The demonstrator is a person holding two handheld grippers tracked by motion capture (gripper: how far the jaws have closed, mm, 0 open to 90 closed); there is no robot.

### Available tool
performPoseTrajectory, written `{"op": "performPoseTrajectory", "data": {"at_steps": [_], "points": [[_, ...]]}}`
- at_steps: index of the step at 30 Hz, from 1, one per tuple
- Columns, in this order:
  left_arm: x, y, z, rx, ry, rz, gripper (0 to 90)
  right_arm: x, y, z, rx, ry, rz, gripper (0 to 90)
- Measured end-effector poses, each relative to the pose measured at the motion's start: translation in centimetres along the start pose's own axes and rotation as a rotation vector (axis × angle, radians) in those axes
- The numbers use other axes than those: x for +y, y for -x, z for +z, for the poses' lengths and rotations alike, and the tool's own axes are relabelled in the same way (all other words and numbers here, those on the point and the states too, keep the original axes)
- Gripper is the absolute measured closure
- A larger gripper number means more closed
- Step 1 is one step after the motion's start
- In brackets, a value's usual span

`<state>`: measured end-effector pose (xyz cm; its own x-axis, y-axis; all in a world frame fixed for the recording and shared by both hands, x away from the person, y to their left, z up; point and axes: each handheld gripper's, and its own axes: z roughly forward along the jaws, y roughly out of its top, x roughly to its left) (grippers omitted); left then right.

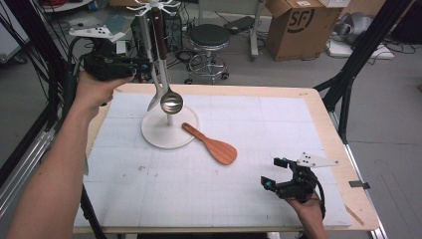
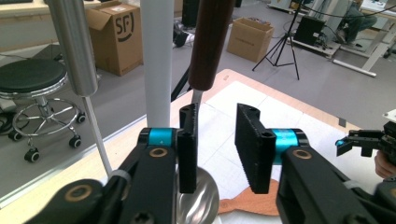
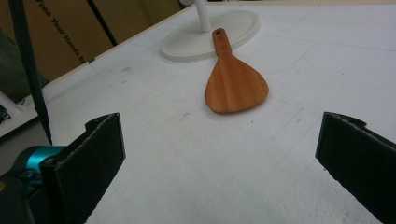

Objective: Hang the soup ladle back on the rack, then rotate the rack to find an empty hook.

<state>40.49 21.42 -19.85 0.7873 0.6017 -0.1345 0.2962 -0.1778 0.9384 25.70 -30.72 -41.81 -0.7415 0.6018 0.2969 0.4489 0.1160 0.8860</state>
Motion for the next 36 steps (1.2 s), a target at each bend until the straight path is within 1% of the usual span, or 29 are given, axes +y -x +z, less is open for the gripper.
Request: {"op": "performPoseTrajectory", "data": {"at_steps": [2,4,6,9,11,15,19,20,22,23,25,28,29,33,36], "points": [[0.1,0.2,-0.2,0.006,0.000,0.008,74.5,0.0,0.0,0.0,-0.003,0.001,-0.002,0.4],[0.1,0.3,-0.4,0.005,-0.012,0.013,78.2,0.0,0.0,0.0,-0.001,0.007,-0.003,0.4],[0.1,0.6,-0.6,0.014,-0.018,0.024,82.5,0.1,0.0,-0.1,0.002,0.007,-0.001,0.4],[0.5,0.8,-1.0,0.017,-0.006,0.037,87.6,0.2,0.0,0.0,0.005,0.011,-0.007,0.5],[1.0,1.1,-1.3,0.010,0.002,0.040,89.2,0.1,0.0,0.0,0.005,0.008,-0.005,0.4],[2.1,1.8,-1.6,-0.003,0.013,0.051,89.6,0.1,0.0,0.0,0.004,0.011,-0.007,0.4],[3.2,2.5,-1.7,-0.010,0.012,0.063,89.6,0.1,-0.1,0.0,0.006,0.008,-0.005,0.4],[3.5,2.6,-1.7,-0.005,0.016,0.067,89.6,0.1,-0.1,0.1,0.008,0.007,-0.007,0.4],[3.9,2.7,-1.9,-0.015,0.042,0.057,89.6,0.1,-0.2,0.2,0.009,-0.001,-0.010,0.5],[4.1,2.6,-1.9,-0.023,0.045,0.051,89.6,0.0,-0.2,0.2,0.011,-0.005,-0.012,0.4],[4.4,2.8,-1.9,-0.014,0.030,0.062,89.6,0.0,-0.3,0.3,0.008,-0.013,-0.017,0.4],[5.0,3.0,-2.0,-0.020,0.045,0.064,89.6,-0.1,-0.2,0.3,0.009,-0.012,-0.018,0.4],[5.2,3.2,-1.9,-0.017,0.048,0.064,89.6,-0.1,-0.2,0.3,0.010,-0.014,-0.017,0.4],[6.5,3.7,-1.7,-0.016,0.057,0.075,89.6,-0.1,-0.2,0.3,0.011,-0.014,-0.016,0.5],[7.3,4.1,-1.3,-0.015,0.056,0.087,89.6,0.0,-0.2,0.3,0.006,-0.015,-0.028,0.4]]}}
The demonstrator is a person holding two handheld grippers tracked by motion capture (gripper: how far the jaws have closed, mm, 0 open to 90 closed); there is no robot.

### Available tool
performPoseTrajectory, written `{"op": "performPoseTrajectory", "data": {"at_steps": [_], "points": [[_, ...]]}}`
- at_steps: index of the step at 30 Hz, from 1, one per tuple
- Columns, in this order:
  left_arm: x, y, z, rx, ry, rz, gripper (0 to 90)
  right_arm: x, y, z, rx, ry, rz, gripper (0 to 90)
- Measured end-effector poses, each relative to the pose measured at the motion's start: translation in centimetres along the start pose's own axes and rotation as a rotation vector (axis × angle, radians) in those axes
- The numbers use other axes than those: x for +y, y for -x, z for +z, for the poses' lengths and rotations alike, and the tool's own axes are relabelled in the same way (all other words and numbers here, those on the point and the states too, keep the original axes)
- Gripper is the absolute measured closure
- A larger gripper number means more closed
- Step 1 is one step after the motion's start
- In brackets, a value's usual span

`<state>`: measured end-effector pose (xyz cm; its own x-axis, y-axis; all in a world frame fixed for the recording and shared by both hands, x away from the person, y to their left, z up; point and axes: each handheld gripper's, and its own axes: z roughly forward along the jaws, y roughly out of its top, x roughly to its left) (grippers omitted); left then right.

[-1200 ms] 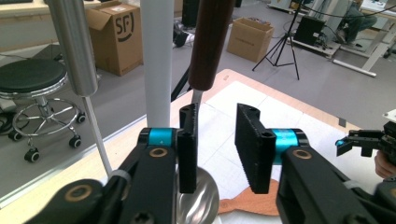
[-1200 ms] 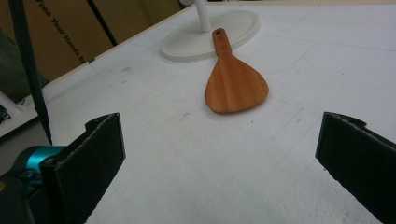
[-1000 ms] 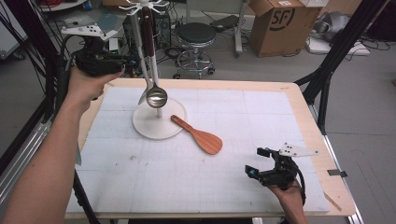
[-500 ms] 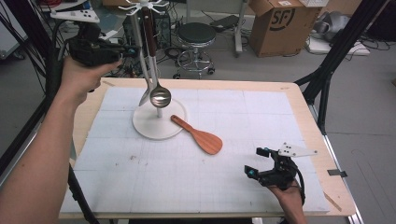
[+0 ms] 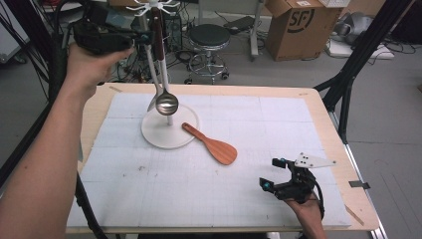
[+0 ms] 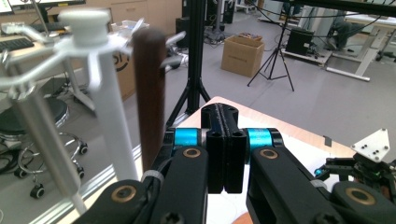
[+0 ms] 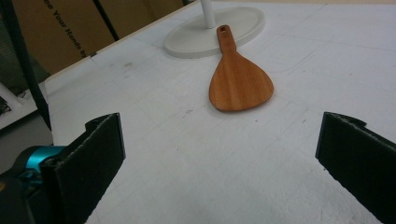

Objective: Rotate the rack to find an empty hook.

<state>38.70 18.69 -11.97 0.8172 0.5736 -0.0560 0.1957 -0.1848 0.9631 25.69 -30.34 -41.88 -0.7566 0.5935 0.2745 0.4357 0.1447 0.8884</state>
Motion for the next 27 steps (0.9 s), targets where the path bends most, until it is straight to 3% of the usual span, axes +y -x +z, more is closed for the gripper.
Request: {"op": "performPoseTrajectory", "data": {"at_steps": [6,10,27], "points": [[1.5,0.4,0.9,0.005,0.017,-0.001,89.7,-0.1,0.1,0.0,-0.002,-0.001,0.001,0.5],[2.1,0.6,1.5,0.016,-0.005,0.006,89.6,-0.1,0.1,-0.1,0.000,0.000,0.004,0.4],[1.9,0.5,3.0,0.056,-0.007,-0.021,89.7,-0.2,0.1,-0.3,-0.004,-0.003,-0.001,0.5]]}}
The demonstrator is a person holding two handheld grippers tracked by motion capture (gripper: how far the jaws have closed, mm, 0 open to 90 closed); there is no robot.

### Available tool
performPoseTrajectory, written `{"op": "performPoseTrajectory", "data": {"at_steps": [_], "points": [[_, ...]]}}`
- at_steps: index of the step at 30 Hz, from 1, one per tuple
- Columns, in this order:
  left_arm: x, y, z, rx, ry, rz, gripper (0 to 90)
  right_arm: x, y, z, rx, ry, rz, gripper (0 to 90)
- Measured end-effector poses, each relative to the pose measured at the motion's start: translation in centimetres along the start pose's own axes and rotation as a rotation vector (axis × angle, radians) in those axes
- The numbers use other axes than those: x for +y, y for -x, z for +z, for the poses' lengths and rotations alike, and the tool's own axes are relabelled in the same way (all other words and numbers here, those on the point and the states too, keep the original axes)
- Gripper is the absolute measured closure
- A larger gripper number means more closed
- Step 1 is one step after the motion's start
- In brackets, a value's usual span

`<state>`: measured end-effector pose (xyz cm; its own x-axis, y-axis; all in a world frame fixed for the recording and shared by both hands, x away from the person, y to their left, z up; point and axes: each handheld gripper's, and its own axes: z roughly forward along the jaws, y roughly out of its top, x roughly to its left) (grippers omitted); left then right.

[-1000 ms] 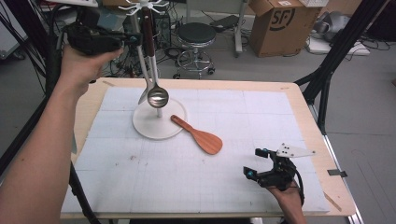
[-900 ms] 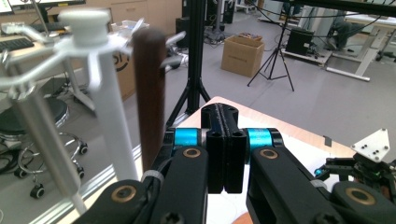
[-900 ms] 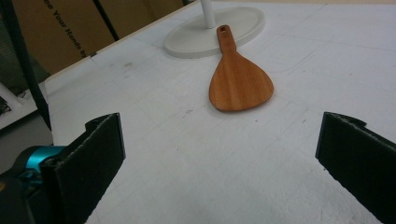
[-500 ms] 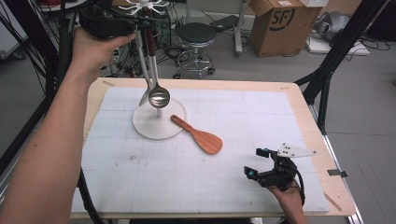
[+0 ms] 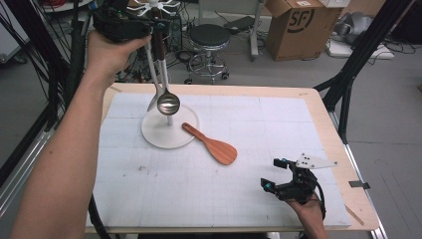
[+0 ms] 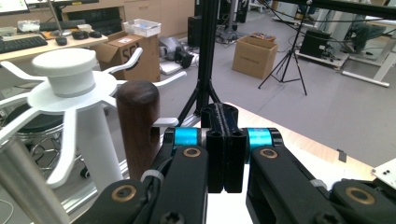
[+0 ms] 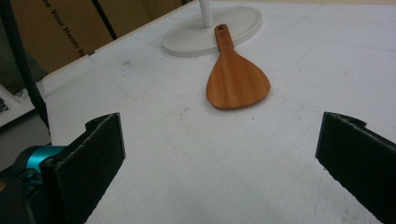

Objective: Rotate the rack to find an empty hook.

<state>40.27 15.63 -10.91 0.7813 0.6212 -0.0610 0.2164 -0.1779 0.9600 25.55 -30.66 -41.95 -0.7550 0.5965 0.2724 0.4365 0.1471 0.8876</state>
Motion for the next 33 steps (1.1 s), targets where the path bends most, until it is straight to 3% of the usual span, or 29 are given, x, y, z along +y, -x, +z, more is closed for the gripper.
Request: {"op": "performPoseTrajectory", "data": {"at_steps": [23,33], "points": [[-0.7,-0.8,-0.7,0.072,0.025,-0.021,89.7,0.0,-0.2,0.2,0.008,-0.005,-0.009,0.5],[-0.8,-1.4,-1.4,0.083,0.028,-0.025,89.7,0.0,-0.2,0.4,0.011,-0.008,-0.013,0.5]]}}
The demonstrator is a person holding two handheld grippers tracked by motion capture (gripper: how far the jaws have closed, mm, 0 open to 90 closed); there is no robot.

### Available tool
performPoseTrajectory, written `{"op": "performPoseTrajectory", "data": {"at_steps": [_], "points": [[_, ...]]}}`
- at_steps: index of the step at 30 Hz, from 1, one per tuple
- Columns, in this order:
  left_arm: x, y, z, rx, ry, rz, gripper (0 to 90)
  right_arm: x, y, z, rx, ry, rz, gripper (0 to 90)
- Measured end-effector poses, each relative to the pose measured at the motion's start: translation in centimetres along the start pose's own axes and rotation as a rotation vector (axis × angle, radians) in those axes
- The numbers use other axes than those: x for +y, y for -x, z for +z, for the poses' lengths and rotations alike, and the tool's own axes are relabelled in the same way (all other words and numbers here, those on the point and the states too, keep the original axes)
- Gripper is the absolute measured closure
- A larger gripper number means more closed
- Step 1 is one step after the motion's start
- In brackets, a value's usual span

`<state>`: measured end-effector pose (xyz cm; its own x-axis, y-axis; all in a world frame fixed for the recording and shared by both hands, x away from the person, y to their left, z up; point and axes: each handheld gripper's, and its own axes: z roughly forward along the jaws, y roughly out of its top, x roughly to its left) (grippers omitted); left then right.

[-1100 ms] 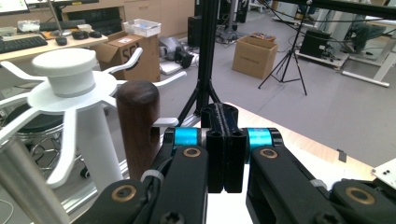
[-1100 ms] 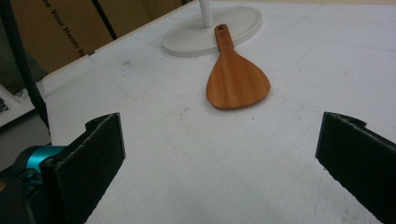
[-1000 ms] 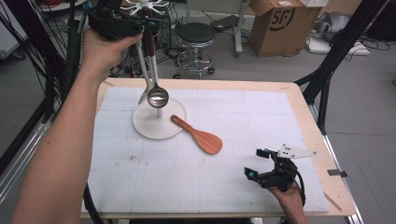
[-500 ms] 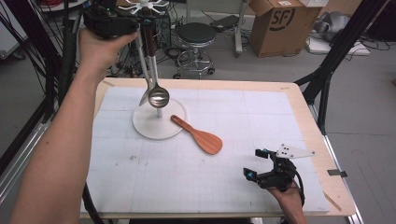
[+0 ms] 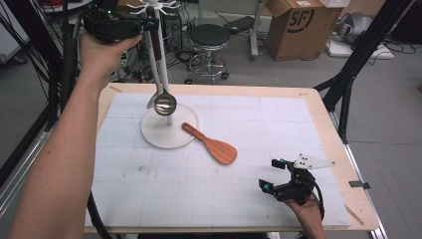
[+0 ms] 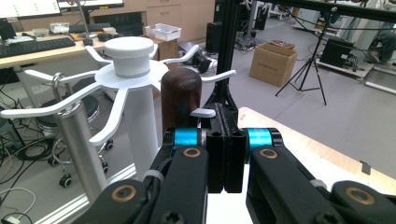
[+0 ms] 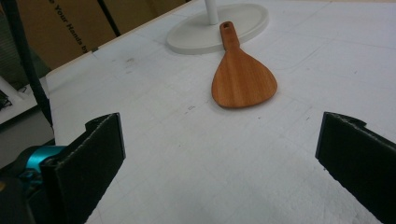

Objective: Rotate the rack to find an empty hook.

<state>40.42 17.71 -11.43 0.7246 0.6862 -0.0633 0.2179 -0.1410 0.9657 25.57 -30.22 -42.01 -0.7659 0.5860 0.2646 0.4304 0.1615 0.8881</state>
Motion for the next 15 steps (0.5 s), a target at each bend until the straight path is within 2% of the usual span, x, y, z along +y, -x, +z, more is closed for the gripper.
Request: {"op": "performPoseTrajectory", "data": {"at_steps": [8,12,15], "points": [[-0.1,-0.6,-0.6,0.018,0.000,-0.008,89.7,0.1,-0.1,0.2,0.007,-0.005,0.001,0.5],[0.0,-0.9,-1.1,0.019,0.026,-0.021,89.7,0.1,-0.1,0.2,0.008,-0.006,0.001,0.5],[-0.1,-1.2,-1.3,0.029,0.017,-0.027,89.7,0.1,-0.1,0.3,0.011,-0.006,0.005,0.5]]}}
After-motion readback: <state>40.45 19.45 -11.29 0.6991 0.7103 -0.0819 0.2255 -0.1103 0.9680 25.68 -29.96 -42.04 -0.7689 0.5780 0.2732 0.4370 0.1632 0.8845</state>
